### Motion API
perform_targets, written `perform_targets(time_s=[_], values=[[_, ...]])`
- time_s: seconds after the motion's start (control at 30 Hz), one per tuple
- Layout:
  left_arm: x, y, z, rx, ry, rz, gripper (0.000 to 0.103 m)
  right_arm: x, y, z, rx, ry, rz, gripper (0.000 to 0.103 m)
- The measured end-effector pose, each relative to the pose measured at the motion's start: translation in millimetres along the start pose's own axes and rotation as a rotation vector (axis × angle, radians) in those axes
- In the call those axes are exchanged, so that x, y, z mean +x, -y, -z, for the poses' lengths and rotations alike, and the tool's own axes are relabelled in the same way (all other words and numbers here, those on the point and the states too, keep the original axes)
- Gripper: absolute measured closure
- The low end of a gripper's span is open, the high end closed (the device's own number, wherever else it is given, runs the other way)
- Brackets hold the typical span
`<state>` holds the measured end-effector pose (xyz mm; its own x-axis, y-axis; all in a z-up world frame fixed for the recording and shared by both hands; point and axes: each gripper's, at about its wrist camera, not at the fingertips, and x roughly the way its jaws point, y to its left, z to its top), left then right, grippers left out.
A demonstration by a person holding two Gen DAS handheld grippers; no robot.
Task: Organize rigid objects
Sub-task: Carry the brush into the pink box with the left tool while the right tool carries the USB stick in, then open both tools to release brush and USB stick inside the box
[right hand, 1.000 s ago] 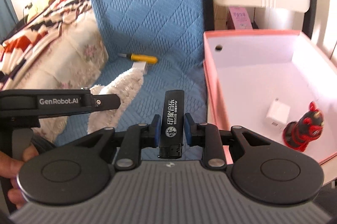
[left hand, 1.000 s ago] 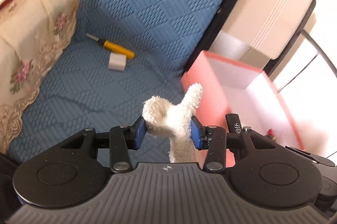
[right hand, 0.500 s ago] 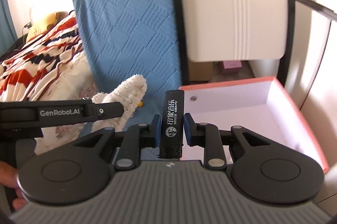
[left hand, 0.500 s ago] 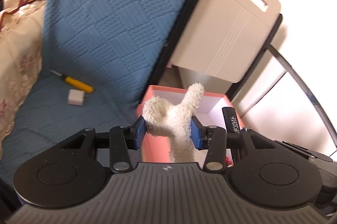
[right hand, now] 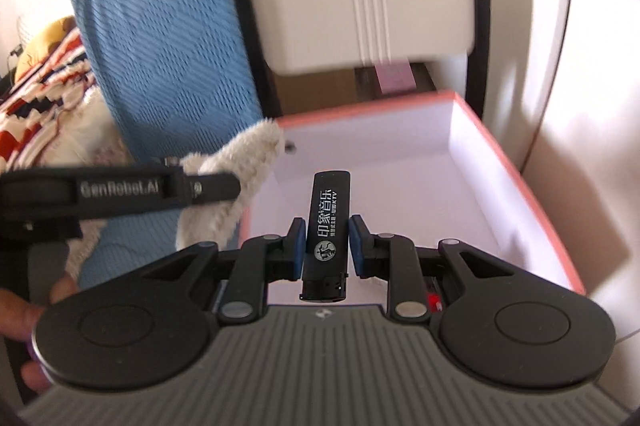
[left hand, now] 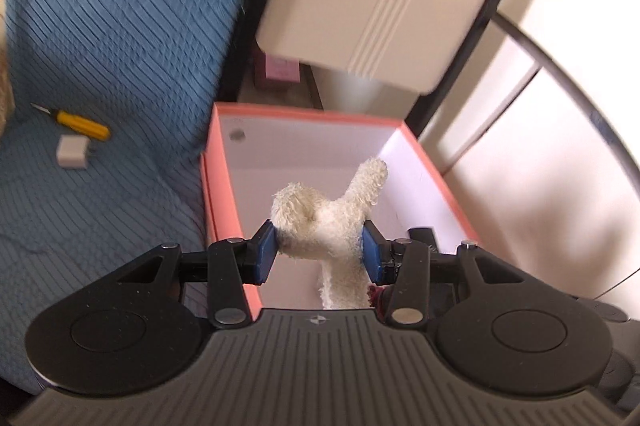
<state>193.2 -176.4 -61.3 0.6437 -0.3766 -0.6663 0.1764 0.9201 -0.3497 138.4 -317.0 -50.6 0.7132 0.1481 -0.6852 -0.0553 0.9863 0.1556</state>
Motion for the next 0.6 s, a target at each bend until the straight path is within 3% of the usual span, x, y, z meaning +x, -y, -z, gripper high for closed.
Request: perform_targets(time_s=[0.33, 0.53, 0.6], values=[[59, 1, 32, -0.011, -0.134, -0.023, 0.053, 49, 35, 45, 0.042, -0.172, 0.009, 0.076], [65, 3, 36, -0.004, -0.140, -0.022, 0.052, 63, 35, 54, 0.030, -0.201, -0.002, 0.075], [63, 0, 36, -0.011, -0.138, -0.024, 0.046, 66, 37, 54, 0.041, -0.196, -0.018, 0.076]])
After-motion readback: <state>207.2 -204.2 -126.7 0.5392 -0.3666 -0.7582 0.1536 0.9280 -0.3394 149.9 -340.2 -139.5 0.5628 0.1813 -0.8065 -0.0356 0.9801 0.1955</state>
